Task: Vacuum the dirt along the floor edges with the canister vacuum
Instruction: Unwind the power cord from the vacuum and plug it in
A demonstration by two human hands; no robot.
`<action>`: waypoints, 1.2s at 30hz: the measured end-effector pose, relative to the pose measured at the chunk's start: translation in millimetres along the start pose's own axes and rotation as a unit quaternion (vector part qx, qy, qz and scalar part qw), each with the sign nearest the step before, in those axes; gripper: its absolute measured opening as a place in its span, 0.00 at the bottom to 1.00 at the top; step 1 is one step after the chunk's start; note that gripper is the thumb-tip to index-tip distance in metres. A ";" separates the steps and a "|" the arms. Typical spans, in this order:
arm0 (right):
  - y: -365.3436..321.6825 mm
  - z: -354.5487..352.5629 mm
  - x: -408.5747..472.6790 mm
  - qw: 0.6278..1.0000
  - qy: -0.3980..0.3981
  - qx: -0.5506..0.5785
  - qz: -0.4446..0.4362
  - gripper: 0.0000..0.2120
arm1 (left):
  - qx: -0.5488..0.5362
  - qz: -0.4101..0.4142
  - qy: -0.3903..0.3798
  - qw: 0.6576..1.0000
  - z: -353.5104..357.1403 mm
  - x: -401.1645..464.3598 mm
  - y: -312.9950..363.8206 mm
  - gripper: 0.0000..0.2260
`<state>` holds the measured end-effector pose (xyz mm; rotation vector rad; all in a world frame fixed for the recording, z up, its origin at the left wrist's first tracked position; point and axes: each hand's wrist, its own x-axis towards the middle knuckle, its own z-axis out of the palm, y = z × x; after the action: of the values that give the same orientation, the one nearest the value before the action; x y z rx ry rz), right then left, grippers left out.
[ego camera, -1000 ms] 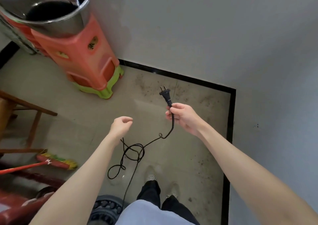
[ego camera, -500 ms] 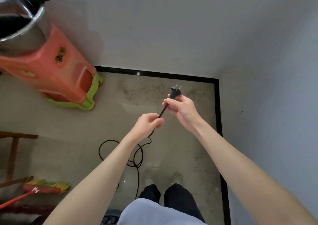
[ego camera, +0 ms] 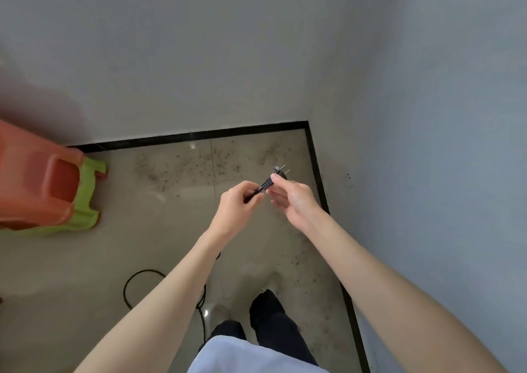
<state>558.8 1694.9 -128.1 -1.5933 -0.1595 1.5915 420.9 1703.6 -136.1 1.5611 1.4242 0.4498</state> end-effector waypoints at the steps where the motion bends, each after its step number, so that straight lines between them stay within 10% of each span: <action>1: -5.0 -9.1 6.8 1.000 -0.005 -0.007 -0.004 0.05 | -0.007 0.009 0.010 1.000 10.6 9.5 5.5 0.02; 7: -24.2 -82.2 54.6 0.980 0.017 -0.194 -0.053 0.04 | 0.084 0.022 -0.025 0.996 59.0 70.8 4.3 0.10; 12: -25.1 -155.6 118.5 0.835 0.084 -0.529 -0.126 0.17 | 0.122 0.040 -0.078 0.989 118.9 134.1 -25.8 0.10; 18: -5.9 -244.4 228.5 0.467 0.134 -0.859 -0.158 0.23 | 0.111 0.125 -0.113 0.979 244.3 225.2 -93.8 0.13; 26: 20.0 -321.5 317.2 0.042 0.255 -0.962 -0.092 0.29 | 0.099 0.229 -0.074 0.965 390.1 317.0 -144.7 0.15; 30: 22.2 -329.9 329.6 -0.021 0.285 -0.950 -0.126 0.30 | 0.101 0.269 -0.069 0.955 434.4 337.8 -149.7 0.13; 36: 22.7 -331.7 328.9 -0.016 0.305 -0.940 -0.150 0.30 | 0.120 0.268 -0.074 0.953 457.2 340.2 -160.5 0.13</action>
<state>895.2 1732.7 -450.7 1.4003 1.3682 0.7982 774.5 1818.4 -597.0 2.1412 0.9516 0.4733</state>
